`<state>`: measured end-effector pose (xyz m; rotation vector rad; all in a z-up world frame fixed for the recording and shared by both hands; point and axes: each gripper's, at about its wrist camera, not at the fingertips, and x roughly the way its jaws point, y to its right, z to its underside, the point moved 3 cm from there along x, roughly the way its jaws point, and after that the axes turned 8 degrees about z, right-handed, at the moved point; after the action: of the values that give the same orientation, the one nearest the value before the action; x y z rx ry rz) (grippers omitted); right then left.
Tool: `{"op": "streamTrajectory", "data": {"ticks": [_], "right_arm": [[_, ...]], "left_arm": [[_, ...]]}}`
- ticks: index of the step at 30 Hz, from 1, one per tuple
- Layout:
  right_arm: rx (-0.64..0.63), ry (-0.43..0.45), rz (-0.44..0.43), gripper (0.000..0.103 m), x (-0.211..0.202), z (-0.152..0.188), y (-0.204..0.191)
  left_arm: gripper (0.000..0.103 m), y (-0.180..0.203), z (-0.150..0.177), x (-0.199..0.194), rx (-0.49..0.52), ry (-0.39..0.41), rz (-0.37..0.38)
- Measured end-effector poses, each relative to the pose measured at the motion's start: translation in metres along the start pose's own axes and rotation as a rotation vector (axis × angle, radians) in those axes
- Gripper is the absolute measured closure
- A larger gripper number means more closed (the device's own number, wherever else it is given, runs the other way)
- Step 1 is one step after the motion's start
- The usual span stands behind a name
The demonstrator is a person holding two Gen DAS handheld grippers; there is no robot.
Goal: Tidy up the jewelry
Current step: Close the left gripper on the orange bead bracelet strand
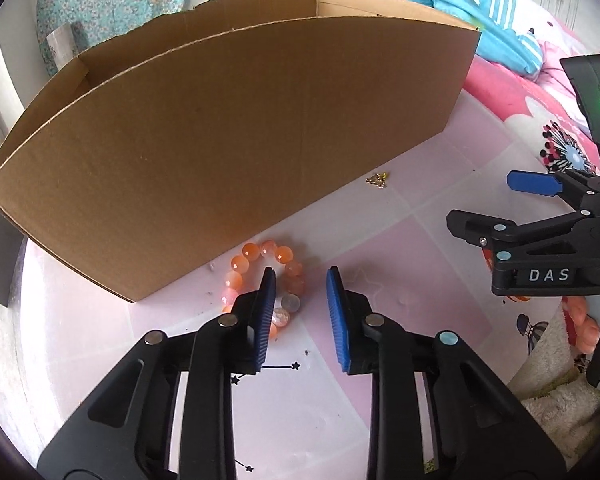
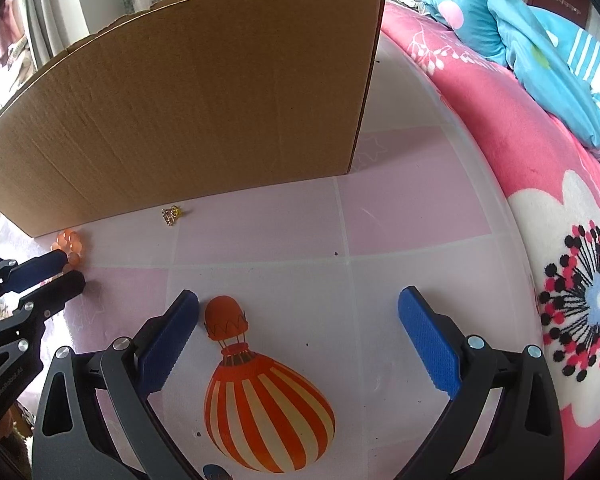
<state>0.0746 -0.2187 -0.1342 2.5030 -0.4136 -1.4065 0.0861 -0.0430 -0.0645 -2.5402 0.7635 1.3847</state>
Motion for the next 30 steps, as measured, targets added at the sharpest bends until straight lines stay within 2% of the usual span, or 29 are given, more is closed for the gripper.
{"op": "streamTrajectory", "data": {"ticks": [6,20,30], "right_arm": [[0.004,-0.005,0.003,0.007,0.0,-0.001,0.001],[-0.011,-0.013,-0.007,0.006,0.001,0.0,0.004],[-0.019,-0.021,-0.005,0.007,0.0,0.0,0.002]], "left_arm": [[0.094,-0.008,0.001,0.001,-0.026,0.014,-0.013],[0.094,-0.011,0.02,-0.016,-0.074,0.001,0.01],[0.094,-0.009,0.022,-0.017,-0.072,0.013,0.04]]}}
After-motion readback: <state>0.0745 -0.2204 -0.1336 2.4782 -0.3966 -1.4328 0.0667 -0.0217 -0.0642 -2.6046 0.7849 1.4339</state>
